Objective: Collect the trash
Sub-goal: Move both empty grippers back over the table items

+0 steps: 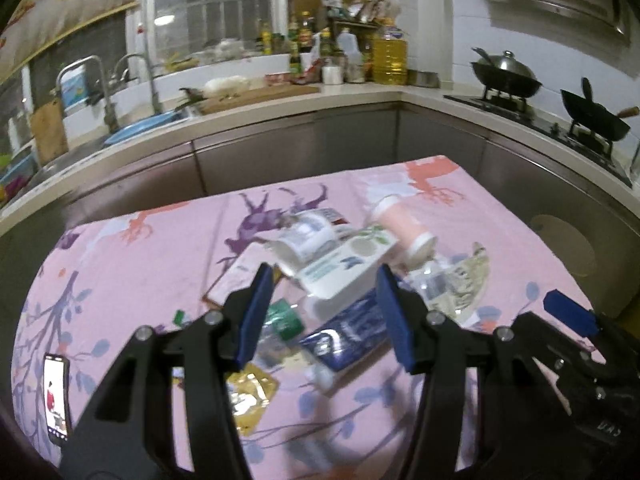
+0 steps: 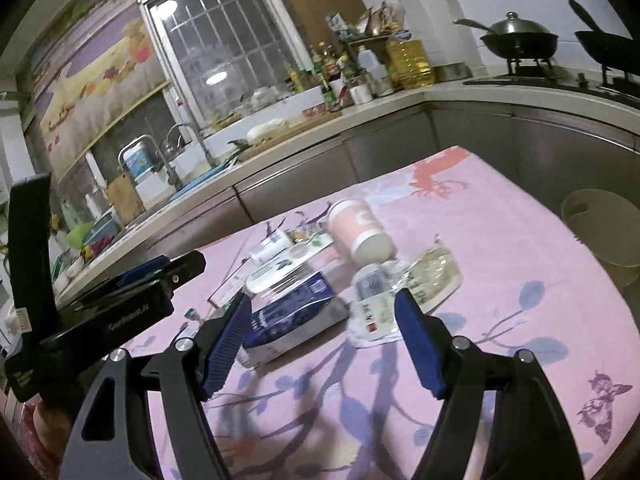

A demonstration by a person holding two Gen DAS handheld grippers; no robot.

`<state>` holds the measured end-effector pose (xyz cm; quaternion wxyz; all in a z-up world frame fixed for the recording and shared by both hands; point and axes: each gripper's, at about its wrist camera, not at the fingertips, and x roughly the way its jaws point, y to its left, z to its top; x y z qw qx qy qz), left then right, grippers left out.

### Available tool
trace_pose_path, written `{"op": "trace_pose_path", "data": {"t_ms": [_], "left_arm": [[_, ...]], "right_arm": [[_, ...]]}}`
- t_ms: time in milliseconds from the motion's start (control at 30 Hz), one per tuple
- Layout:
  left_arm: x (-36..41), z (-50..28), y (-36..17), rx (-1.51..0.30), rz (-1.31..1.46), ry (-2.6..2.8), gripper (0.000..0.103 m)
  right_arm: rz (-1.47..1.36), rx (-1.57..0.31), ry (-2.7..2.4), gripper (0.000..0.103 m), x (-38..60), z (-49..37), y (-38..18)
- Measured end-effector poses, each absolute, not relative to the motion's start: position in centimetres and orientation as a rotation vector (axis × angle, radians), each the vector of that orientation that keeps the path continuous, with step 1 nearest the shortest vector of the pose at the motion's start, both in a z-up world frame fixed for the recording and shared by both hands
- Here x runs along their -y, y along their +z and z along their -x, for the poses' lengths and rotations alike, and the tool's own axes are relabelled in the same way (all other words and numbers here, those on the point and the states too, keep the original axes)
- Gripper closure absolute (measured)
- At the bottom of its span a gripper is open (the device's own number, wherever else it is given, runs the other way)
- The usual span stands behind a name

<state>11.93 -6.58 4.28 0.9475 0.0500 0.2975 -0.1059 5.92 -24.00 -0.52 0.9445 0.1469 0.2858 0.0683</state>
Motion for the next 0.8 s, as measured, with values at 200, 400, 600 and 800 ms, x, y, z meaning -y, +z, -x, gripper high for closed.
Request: {"op": "trace_pose_path", "data": {"t_ms": [200,400,600,800], "left_arm": [[4.2,-12.5,3.7,-0.612,-0.085,-0.175,0.052],[2.4,-13.2,3.1,-0.622,-0.072,-0.124,0.052],[1.0,-13.9,2.8,-0.630,-0.055,-0.102,0.052],[0.5,-14.2,2.5,-0.632,-0.051,-0.094,0.052]], "right_arm": [[-0.280,-0.608,0.154,0.032,22.3,-6.6,-0.9],[-0.273,-0.626,0.164,0.032,21.3,-7.2,-1.5],[-0.258,-0.645,0.176,0.032,20.3,-7.8,-1.9],[-0.250,-0.653,0.183,0.032,19.8,-8.2,-2.1]]}}
